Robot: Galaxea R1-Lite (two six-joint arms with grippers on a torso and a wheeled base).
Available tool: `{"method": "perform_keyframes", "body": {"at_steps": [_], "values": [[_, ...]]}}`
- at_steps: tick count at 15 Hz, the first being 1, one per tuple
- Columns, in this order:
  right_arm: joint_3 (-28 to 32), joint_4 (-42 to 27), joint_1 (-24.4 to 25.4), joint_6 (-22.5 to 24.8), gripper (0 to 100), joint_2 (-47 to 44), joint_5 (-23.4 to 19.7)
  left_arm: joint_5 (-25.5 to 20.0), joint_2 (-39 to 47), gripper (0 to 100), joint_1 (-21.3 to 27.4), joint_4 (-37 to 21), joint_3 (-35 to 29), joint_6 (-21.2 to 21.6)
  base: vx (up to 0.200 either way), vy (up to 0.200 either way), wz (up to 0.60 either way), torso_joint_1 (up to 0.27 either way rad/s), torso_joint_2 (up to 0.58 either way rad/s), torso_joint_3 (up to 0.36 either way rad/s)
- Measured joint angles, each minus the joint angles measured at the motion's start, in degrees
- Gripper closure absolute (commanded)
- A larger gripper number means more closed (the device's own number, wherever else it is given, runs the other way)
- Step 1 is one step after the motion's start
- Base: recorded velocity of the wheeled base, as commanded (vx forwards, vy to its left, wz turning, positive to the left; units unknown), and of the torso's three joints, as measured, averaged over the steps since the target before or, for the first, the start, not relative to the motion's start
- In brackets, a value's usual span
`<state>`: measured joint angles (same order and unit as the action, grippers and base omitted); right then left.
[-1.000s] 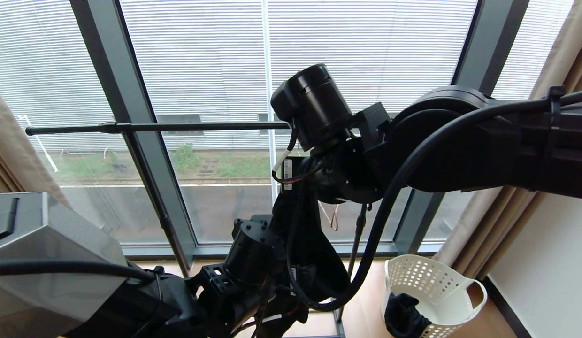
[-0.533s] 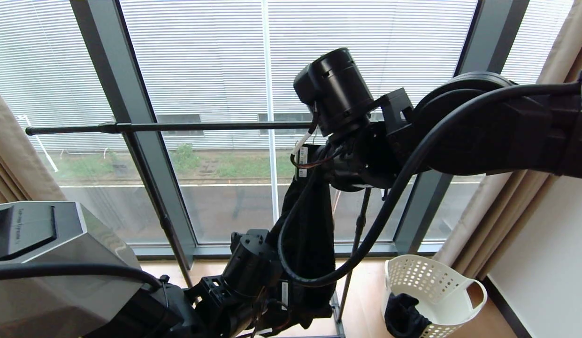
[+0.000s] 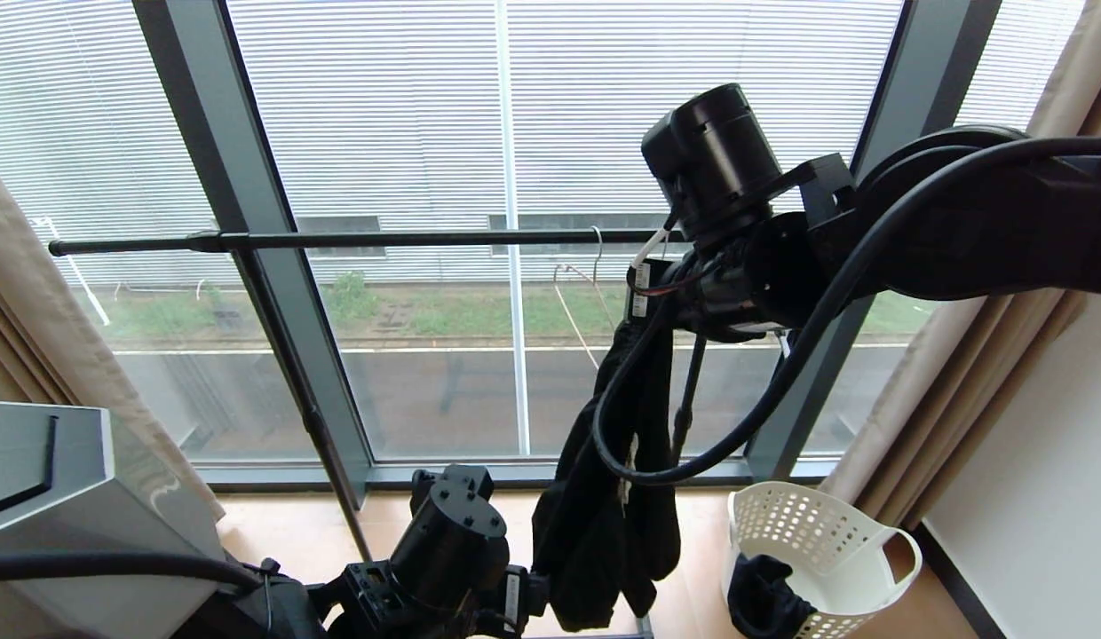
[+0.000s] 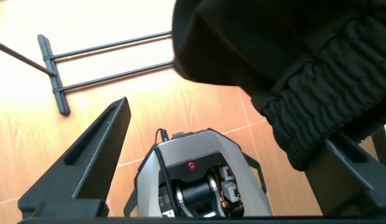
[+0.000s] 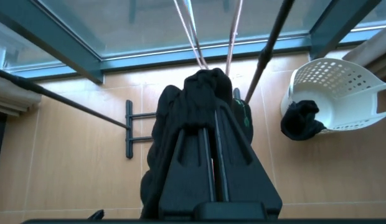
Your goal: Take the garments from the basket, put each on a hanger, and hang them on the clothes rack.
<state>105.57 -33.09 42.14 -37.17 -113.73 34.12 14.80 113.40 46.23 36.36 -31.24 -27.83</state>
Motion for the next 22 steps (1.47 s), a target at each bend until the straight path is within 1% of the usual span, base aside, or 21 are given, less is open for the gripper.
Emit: {"method": "perform_keyframes", "body": {"at_steps": [1,4,7,10,12,14,15,16,18,19,20,22], "values": [[-0.63,0.13,-0.63,-0.02,100,0.48,0.00,0.33,-0.44,100,0.05,0.06,0.49,-0.02,0.000,0.000,0.00,0.000,0.00,0.000],[-3.51,2.13,-2.16,-0.02,100,2.38,-0.05,0.52,-2.49,100,0.13,0.04,1.97,0.00,0.000,0.000,0.00,0.000,0.00,0.000],[-8.13,5.10,-3.64,0.26,100,4.99,0.01,0.59,-5.99,100,0.02,-0.05,3.94,0.05,0.000,0.000,0.00,0.000,0.00,0.000],[-13.74,6.31,-5.52,3.10,100,7.96,0.20,0.72,-11.08,100,-2.05,-0.54,5.45,1.01,0.000,0.000,0.00,0.000,0.00,0.000],[-17.20,6.53,-6.01,5.29,100,9.98,0.28,0.57,-14.12,100,-4.86,-0.76,6.03,3.43,0.000,0.000,0.00,0.000,0.00,0.000],[-22.20,6.95,-6.12,8.00,100,12.32,0.28,-0.27,-16.57,100,-8.72,-1.06,6.13,8.53,0.000,0.000,0.00,0.000,0.00,0.000],[-25.70,8.05,-6.03,10.07,100,13.68,0.23,-2.38,-17.66,100,-10.81,-1.50,5.71,10.70,0.000,0.000,0.00,0.000,0.00,0.000],[-28.83,9.67,-5.81,12.62,100,14.84,0.20,-4.33,-18.51,100,-12.28,-2.27,5.21,11.82,0.000,0.000,0.00,0.000,0.00,0.000],[-34.84,15.06,-4.91,17.74,100,16.63,0.17,-9.58,-20.09,100,-15.06,-5.36,3.17,13.41,0.000,0.000,0.00,0.000,0.00,0.000],[-37.44,17.47,-3.80,18.86,100,17.07,0.15,-11.52,-20.68,100,-16.30,-8.34,0.96,13.69,0.000,0.000,0.00,0.000,0.00,0.000],[-38.97,18.77,-2.67,19.30,100,17.23,0.04,-13.17,-21.26,100,-17.51,-11.92,-1.28,13.87,0.000,0.000,0.00,0.000,0.00,0.000],[-40.25,19.27,-0.89,19.10,100,16.90,-0.21,-16.80,-22.49,100,-19.60,-20.91,-6.84,14.24,0.000,0.000,0.00,0.000,0.00,0.000]]}}
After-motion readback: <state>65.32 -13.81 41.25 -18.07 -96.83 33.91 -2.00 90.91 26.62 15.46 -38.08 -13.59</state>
